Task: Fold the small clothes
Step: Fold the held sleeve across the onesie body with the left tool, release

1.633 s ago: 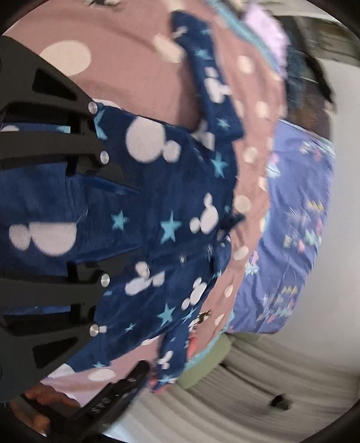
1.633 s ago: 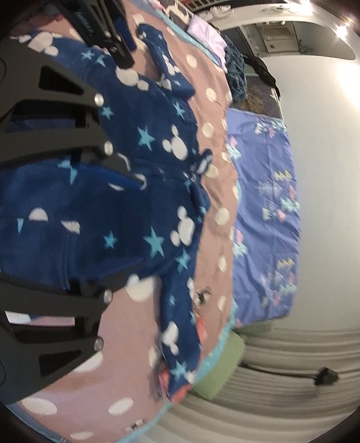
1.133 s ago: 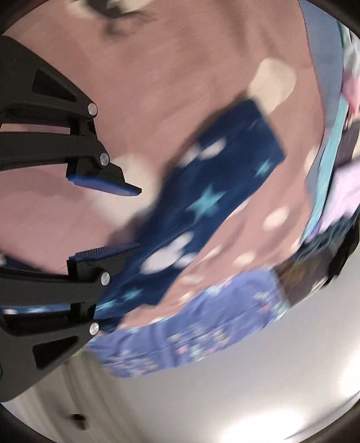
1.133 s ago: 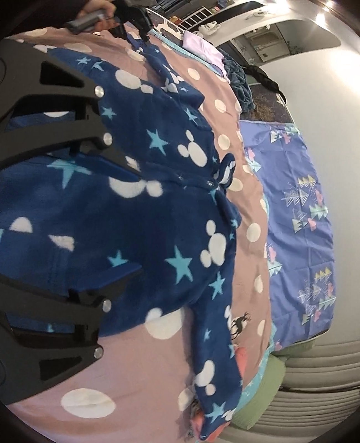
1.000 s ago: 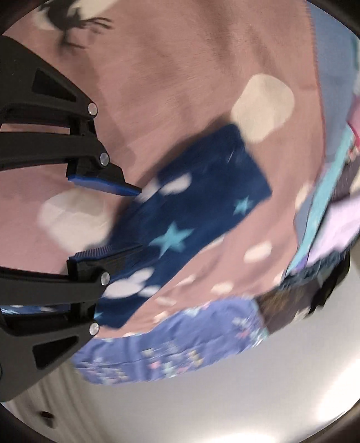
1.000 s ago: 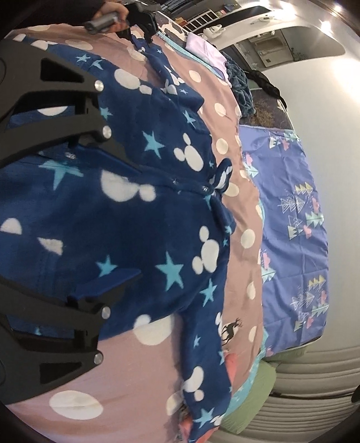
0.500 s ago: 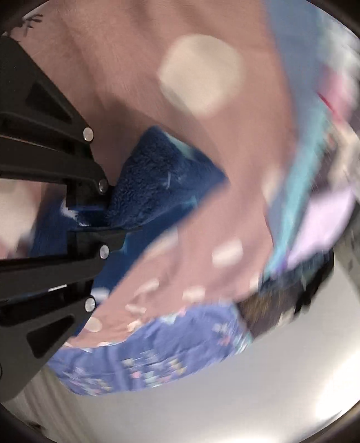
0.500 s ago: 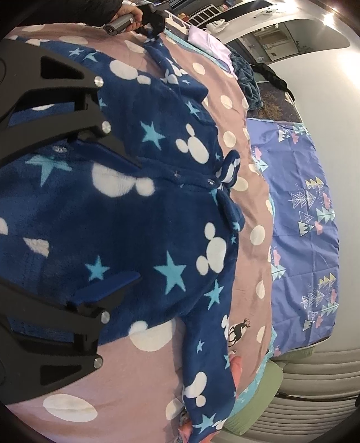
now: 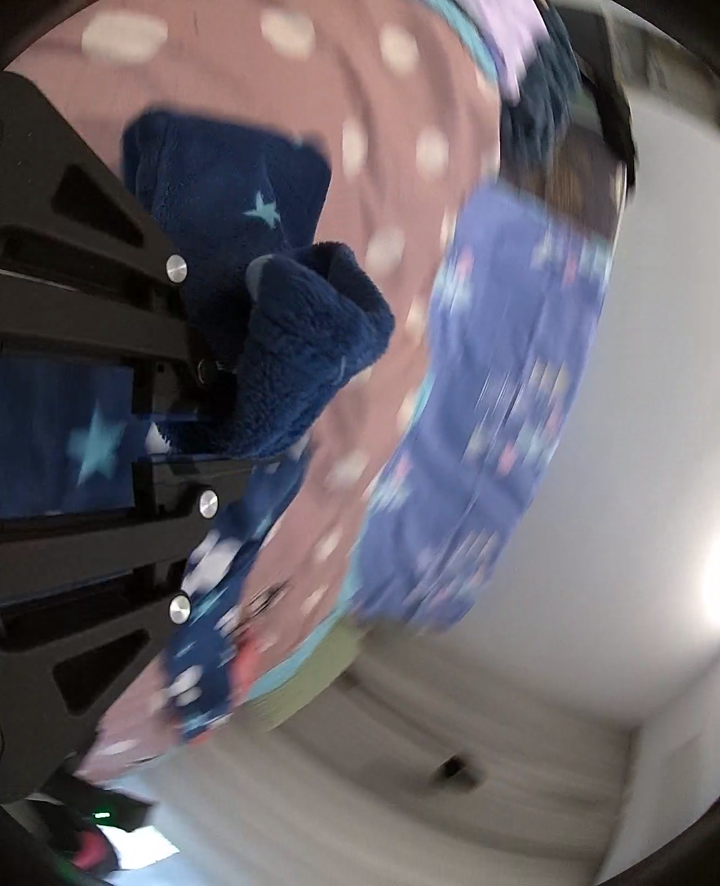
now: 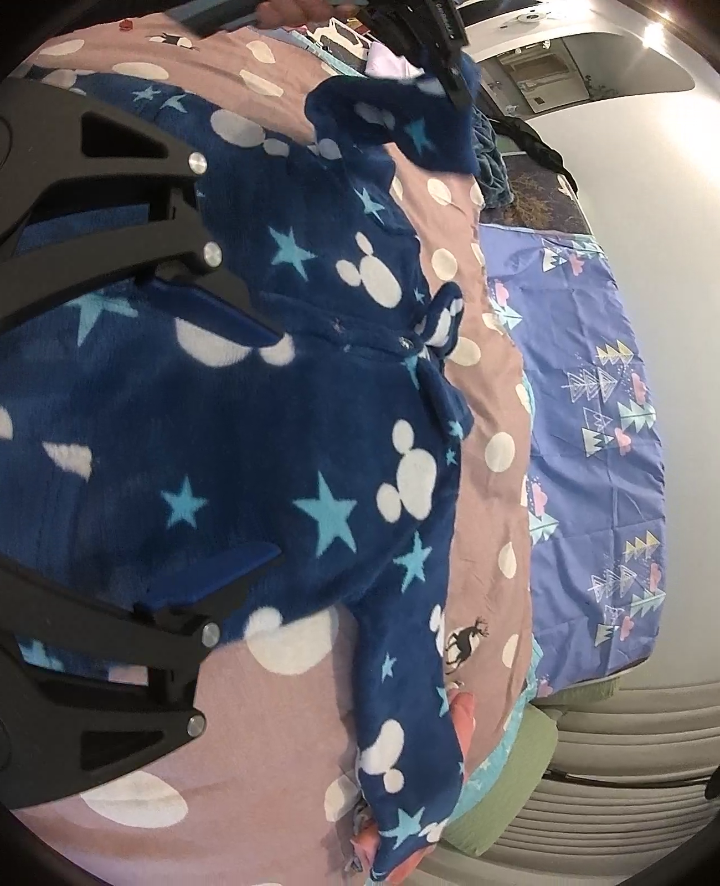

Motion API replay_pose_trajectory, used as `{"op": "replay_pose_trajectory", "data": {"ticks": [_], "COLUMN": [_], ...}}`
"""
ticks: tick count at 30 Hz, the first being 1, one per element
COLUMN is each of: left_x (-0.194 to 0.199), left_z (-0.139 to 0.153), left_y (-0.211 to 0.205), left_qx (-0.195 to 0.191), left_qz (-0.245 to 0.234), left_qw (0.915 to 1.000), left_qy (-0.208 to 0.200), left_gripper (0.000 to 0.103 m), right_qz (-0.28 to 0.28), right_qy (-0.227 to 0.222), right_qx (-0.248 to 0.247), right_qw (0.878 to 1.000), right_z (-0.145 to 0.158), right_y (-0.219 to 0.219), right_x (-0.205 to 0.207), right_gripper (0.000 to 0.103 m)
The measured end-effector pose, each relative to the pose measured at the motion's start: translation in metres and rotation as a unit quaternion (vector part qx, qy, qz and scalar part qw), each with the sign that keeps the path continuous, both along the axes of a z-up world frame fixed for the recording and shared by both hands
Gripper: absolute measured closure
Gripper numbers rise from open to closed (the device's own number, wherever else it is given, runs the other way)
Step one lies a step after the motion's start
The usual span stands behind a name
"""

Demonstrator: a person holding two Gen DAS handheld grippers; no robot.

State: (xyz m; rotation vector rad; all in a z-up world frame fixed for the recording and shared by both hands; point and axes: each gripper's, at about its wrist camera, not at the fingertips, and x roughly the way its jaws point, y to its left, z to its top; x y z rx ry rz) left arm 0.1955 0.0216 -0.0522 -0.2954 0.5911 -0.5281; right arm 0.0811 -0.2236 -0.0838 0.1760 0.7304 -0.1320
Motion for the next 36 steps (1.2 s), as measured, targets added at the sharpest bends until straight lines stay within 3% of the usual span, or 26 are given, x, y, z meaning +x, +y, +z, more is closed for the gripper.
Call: {"op": "replay_pose_trajectory", "data": {"ticks": [4, 6, 7, 10, 15, 21, 25, 27, 29, 30, 31, 32, 34, 36], "left_x": [-0.016, -0.023, -0.026, -0.035, -0.041, -0.055, -0.049, -0.043, -0.036, -0.033, -0.030, -0.024, -0.015, -0.006], "left_z": [-0.020, -0.038, -0.045, -0.061, -0.065, -0.068, -0.079, -0.086, -0.095, -0.097, -0.099, -0.102, -0.107, -0.108], "left_y": [-0.070, -0.098, -0.105, -0.103, -0.068, -0.033, -0.008, 0.002, 0.006, 0.008, 0.011, 0.014, 0.023, 0.037], "left_qx": [0.044, 0.095, 0.117, 0.165, 0.207, 0.283, 0.315, 0.340, 0.365, 0.369, 0.373, 0.383, 0.392, 0.375], "left_qz": [-0.091, -0.111, -0.112, -0.111, -0.079, -0.028, 0.015, 0.036, 0.050, 0.053, 0.057, 0.070, 0.093, 0.110], "left_qw": [0.9947, 0.9888, 0.9864, 0.9795, 0.9748, 0.9588, 0.9487, 0.9391, 0.9287, 0.9268, 0.9250, 0.9201, 0.9135, 0.9174], "left_qy": [0.019, 0.029, 0.032, 0.031, 0.022, 0.004, 0.024, 0.030, 0.040, 0.042, 0.043, 0.045, 0.057, 0.075], "left_gripper": [0.091, 0.051, 0.043, 0.038, 0.026, 0.022, 0.022, 0.022, 0.022, 0.022, 0.022, 0.022, 0.022, 0.022], "right_qz": [-0.012, -0.019, -0.023, -0.019, 0.026, 0.105, 0.172, 0.191, 0.179, 0.168, 0.143, 0.120, 0.069, 0.009], "right_qy": [0.008, 0.016, 0.020, 0.027, 0.040, 0.056, 0.056, 0.067, 0.082, 0.088, 0.091, 0.094, 0.098, 0.103], "right_qx": [0.008, 0.012, 0.011, 0.012, 0.019, 0.062, 0.003, -0.028, -0.039, -0.034, -0.022, -0.005, 0.065, 0.144], "right_qw": [1.000, 1.000, 0.999, 0.999, 0.999, 0.991, 0.984, 0.979, 0.980, 0.981, 0.985, 0.988, 0.991, 0.984], "right_z": [-0.004, -0.006, -0.008, -0.011, -0.012, -0.010, -0.007, -0.010, -0.017, -0.021, -0.022, -0.023, -0.024, -0.031], "right_y": [-0.015, -0.022, -0.025, -0.030, -0.024, 0.008, 0.058, 0.080, 0.089, 0.087, 0.078, 0.065, 0.028, -0.022], "right_x": [0.000, 0.000, 0.001, 0.001, 0.013, 0.034, 0.042, 0.050, 0.062, 0.069, 0.075, 0.078, 0.077, 0.066], "right_gripper": [0.028, 0.028, 0.028, 0.031, 0.040, 0.037, 0.027, 0.027, 0.027, 0.035, 0.050, 0.055, 0.056, 0.054]}}
